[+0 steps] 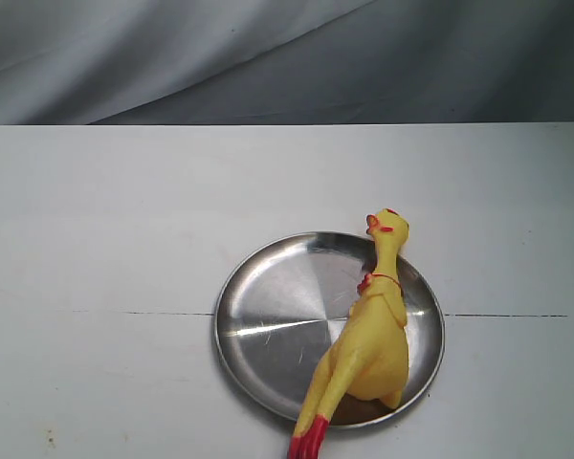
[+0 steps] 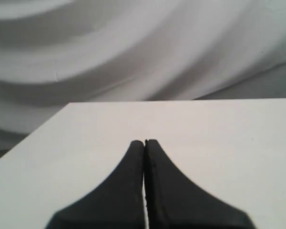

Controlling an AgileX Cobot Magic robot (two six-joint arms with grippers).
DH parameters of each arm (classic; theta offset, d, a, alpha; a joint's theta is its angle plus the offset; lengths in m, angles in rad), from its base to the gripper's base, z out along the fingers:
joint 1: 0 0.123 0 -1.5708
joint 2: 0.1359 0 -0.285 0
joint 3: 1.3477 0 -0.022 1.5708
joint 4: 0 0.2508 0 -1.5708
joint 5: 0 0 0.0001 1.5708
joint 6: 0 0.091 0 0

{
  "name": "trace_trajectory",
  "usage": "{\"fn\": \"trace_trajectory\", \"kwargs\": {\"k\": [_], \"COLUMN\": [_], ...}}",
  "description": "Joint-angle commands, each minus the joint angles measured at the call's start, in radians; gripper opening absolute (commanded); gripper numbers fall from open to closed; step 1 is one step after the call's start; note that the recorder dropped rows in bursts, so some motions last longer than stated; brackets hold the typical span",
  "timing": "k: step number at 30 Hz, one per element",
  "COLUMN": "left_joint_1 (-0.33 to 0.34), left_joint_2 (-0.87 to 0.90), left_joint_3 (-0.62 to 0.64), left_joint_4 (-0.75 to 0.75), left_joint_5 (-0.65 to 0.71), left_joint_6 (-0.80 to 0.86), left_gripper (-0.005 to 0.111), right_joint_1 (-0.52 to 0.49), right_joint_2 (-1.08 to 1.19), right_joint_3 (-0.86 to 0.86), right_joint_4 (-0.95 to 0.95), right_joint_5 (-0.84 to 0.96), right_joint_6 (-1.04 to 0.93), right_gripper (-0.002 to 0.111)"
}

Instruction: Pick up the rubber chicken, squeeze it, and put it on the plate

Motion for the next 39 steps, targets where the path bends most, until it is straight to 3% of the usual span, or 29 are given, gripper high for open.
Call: {"fn": "trace_trajectory", "kwargs": {"k": [1,12,39], "left_joint_1": [0.002,0.002,0.002], "left_joint_2": [-0.002,-0.002,-0.002], "left_joint_3": [0.072,0.072,0.072], "left_joint_4": [-0.007,-0.092,-0.09], "left_joint_5": [-0.029,0.024,0.024], "left_joint_6": [-0.015,-0.01,-0.01], "left_gripper": [0.0,0.0,0.0], "right_joint_1": [0.0,0.0,0.0], "right_joint_2": [-0.003,-0.003,-0.003], "right_joint_3": [0.006,0.006,0.006], "right_joint_4": [0.007,0.007,0.007], "right_joint_5": [0.006,0.006,0.006], "right_joint_6": [0.006,0.006,0.006], "right_gripper": [0.0,0.0,0.0]}}
